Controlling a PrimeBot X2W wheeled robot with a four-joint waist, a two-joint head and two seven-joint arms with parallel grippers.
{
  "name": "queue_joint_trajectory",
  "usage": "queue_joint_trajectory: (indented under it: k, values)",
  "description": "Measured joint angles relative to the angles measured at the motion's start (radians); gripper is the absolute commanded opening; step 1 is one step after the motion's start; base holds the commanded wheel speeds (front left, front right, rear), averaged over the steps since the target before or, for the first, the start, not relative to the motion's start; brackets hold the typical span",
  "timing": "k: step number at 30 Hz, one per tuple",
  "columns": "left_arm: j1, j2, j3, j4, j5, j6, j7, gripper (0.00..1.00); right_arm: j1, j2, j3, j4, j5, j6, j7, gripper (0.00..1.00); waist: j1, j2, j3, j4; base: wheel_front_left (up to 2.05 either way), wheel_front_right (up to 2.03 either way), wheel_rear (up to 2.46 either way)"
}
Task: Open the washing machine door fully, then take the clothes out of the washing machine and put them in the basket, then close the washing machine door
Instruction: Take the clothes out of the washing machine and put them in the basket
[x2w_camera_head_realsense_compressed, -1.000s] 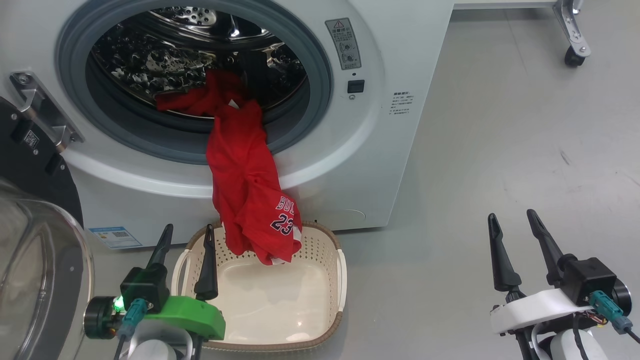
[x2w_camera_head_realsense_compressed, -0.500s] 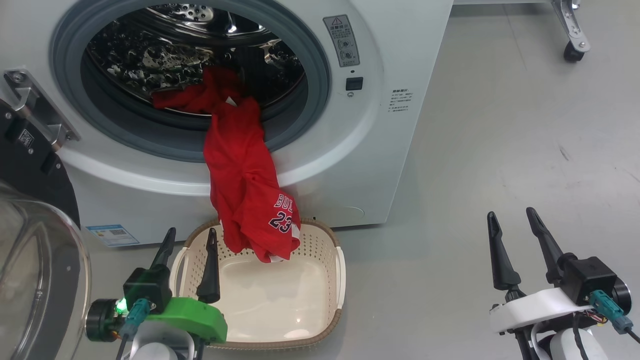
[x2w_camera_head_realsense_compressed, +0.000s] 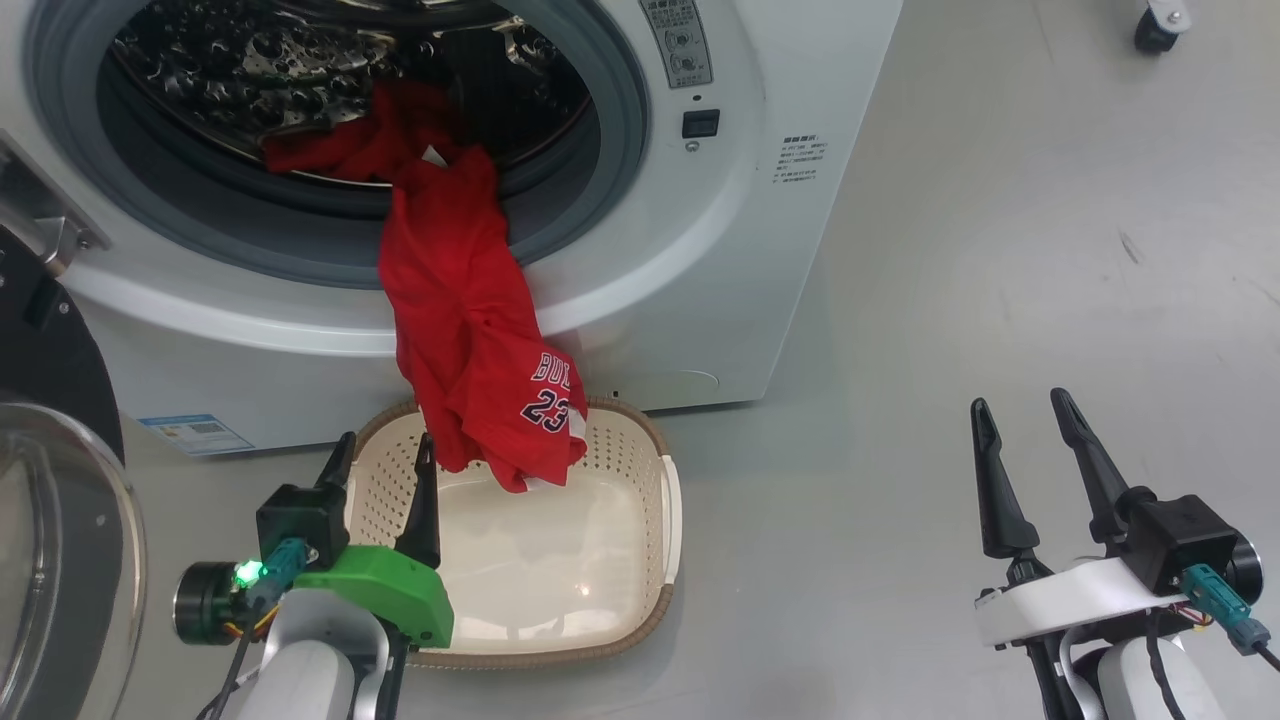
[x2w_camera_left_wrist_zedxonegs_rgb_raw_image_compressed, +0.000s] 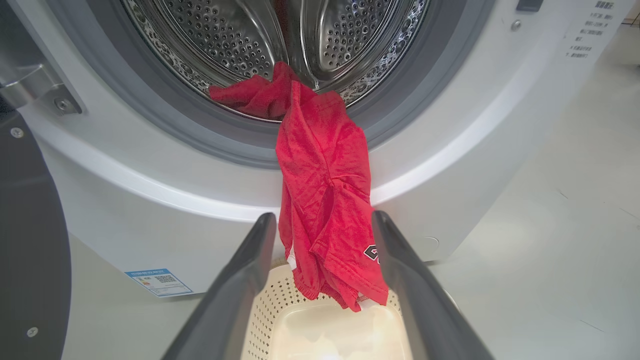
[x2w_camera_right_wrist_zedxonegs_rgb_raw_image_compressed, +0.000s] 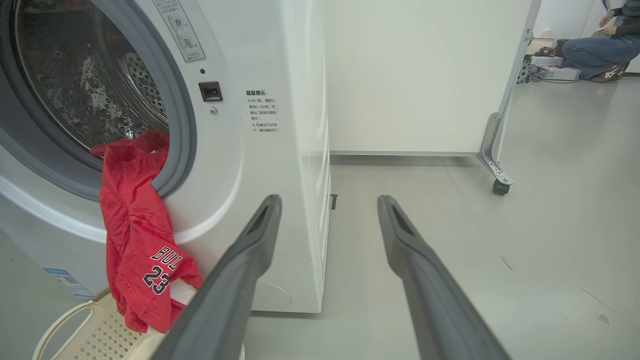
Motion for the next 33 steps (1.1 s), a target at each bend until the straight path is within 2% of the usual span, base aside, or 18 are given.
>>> queue_joint_trajectory:
  k: [15,33]
  values:
    - [-0.196,-0.002,0.026,0.186,-0.065,-0.005,0.106,1.0,-0.075,0.0,0.034,-0.006,0.002,0.01,0.0,1.0,0.0,0.0,0.113,-0.067,0.0,0.0,0.0]
    - [-0.406,0.002,0.064,0.385,-0.091,-0.012,0.244,1.0,-0.132,0.002,0.034,0.005,0.04,0.01,0.0,1.0,0.0,0.0,0.231,-0.169,0.0,0.0,0.0]
